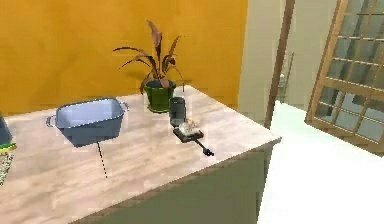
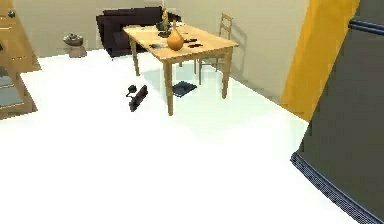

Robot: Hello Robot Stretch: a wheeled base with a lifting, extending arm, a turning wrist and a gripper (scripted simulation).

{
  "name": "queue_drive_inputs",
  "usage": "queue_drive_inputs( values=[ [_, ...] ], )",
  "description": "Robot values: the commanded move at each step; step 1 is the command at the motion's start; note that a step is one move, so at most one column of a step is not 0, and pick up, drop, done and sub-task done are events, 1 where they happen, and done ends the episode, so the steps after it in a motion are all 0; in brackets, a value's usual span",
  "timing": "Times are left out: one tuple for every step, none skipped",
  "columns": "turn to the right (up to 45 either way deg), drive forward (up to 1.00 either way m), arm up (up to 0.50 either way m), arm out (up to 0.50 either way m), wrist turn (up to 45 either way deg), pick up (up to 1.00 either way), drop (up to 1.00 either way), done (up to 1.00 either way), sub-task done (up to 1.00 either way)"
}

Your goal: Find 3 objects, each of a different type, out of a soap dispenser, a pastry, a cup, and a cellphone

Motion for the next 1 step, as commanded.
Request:
queue_drive_inputs(
  values=[
    [45.0, 0.0, 0.0, 0.0, 0.0, 0.0, 0.0, 0.0, 0.0]
  ],
)
